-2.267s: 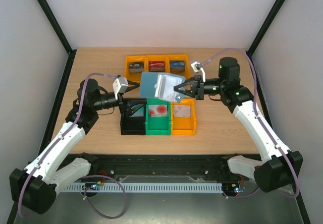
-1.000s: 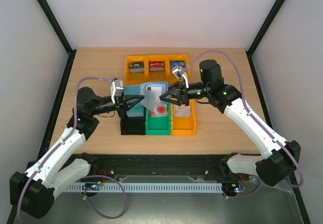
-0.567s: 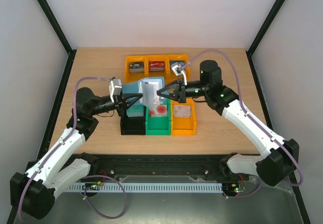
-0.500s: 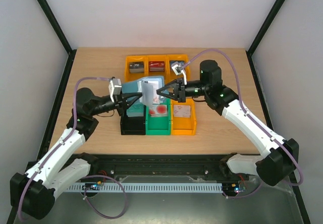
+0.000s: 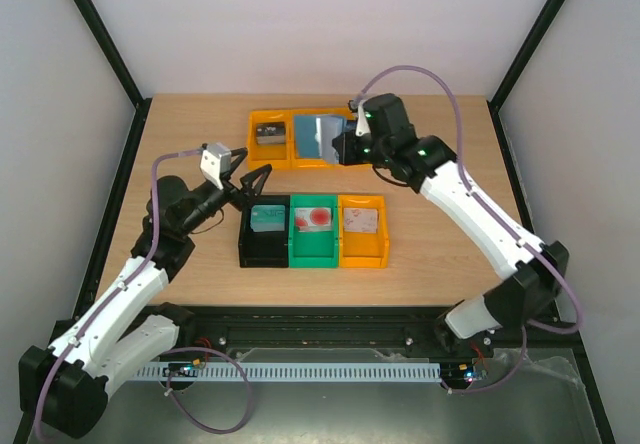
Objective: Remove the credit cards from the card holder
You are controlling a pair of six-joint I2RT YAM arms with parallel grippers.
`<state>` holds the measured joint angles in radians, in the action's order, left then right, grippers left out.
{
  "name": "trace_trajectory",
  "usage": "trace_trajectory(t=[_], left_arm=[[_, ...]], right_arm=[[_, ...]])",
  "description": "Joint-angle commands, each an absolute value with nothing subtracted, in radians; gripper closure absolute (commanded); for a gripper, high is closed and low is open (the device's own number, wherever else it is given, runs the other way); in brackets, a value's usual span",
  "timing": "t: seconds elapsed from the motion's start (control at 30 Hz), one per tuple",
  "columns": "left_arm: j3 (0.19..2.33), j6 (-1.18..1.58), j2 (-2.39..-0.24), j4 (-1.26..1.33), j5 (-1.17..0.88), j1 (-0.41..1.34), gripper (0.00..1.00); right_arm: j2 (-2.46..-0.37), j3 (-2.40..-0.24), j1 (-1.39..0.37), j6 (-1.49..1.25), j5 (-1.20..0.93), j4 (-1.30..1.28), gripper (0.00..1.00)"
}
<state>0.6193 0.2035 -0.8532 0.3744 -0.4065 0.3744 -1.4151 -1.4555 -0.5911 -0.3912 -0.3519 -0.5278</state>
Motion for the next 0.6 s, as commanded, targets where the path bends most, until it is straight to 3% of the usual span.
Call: trace_trajectory(t=[0.0,0.13,0.23,0.33,0.47,0.57], left_arm=[[0.610,0.147,-0.835,0.365,-0.343,0.368,0.25],[0.608,0.160,-0.840,0.376,-0.433,0.372,0.32],[0.607,0.164,-0.842,0.386,-0.484,0.381,0.39],[0.608,0.167,-0.847,0.391,-0.514,0.395,0.41],[0.605,0.196,-0.859,0.392,-0.474,0.411,0.37],[0.615,0.199,-0.860,0.398,-0.475,0.414,0.43]], right_arm=[[-1.549,-1.648,-0.688,-0.401,0.222,-0.887,0.98],[-1.669,-1.799,-0.769,-0.385,0.381,-1.034,0.98],[-1.699,-1.838,-0.779,-0.362,0.306,-1.035,0.98],[-1.696,-1.841,-0.784,-0.337,0.205,-0.997,0.98],[-1.642,-1.790,-0.783,-0.257,-0.079,-0.873,0.98],[-1.581,-1.727,-0.784,-0.221,-0.272,-0.761,0.98]])
